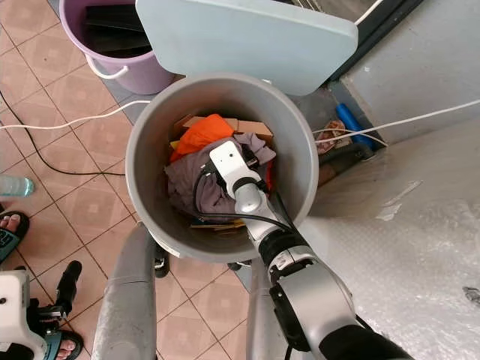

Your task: Clothes washing

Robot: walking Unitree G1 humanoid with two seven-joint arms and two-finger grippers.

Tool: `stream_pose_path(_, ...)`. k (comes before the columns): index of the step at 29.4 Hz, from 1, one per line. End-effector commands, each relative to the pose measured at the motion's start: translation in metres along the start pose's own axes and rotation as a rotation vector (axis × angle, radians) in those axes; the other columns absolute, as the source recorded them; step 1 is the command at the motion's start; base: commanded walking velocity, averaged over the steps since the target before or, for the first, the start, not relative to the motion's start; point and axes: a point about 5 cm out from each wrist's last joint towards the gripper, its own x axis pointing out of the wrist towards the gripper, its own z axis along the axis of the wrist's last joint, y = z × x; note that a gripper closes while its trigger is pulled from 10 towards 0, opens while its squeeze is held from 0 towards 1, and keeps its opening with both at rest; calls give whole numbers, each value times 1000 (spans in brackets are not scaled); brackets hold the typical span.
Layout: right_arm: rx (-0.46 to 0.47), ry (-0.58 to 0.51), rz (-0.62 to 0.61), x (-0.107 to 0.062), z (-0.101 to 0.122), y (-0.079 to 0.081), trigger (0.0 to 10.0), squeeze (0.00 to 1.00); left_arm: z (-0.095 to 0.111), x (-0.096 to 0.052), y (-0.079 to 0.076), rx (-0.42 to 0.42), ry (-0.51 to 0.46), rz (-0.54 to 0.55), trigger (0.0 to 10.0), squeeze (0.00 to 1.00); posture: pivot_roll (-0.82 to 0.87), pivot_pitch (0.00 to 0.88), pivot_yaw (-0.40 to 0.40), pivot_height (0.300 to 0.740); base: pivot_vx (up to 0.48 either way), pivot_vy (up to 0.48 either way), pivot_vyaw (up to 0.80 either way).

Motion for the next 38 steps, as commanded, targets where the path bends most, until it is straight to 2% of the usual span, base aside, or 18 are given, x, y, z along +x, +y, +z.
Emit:
stream_pose_path(1, 28, 76, 16, -7, -21, 8, 0, 0, -6, -5, 1, -1, 50, 8, 10000, 0, 365, 676, -112, 668, 0, 0, 0)
stream_pose_path(9, 83, 95, 0, -7, -27, 1, 0, 0, -7, -2, -1, -11, 47, 9, 10000, 0, 351, 671, -125, 668, 0, 0, 0)
stream_pose_path(19, 101, 122, -6, -9, -35, -5, 0, 0, -7, 1, -2, -18, 38, 13, 10000, 0, 344, 667, -133, 668, 0, 0, 0)
stream_pose_path(29, 208, 194, -37, -11, -45, -12, 0, 0, -4, 7, -4, -17, 8, 0, 10000, 0, 337, 659, -141, 668, 0, 0, 0)
stream_pose_path(33, 254, 192, -36, -10, -43, -14, 0, 0, -5, 12, -6, -21, -1, -2, 10000, 0, 322, 643, -148, 668, 0, 0, 0)
stream_pose_path(35, 278, 165, -27, -7, -37, -17, 0, 0, -4, 20, -7, -25, -14, -6, 10000, 0, 309, 625, -152, 668, 0, 0, 0)
stream_pose_path(36, 329, 124, -23, -5, -30, -20, 0, 0, -2, 26, -8, -30, -36, -8, 10000, 0, 298, 602, -153, 668, 0, 0, 0)
stream_pose_path(38, 343, 114, -22, -4, -28, -21, 0, 0, -2, 27, -9, -31, -41, -9, 10000, 0, 298, 602, -153, 668, 0, 0, 0)
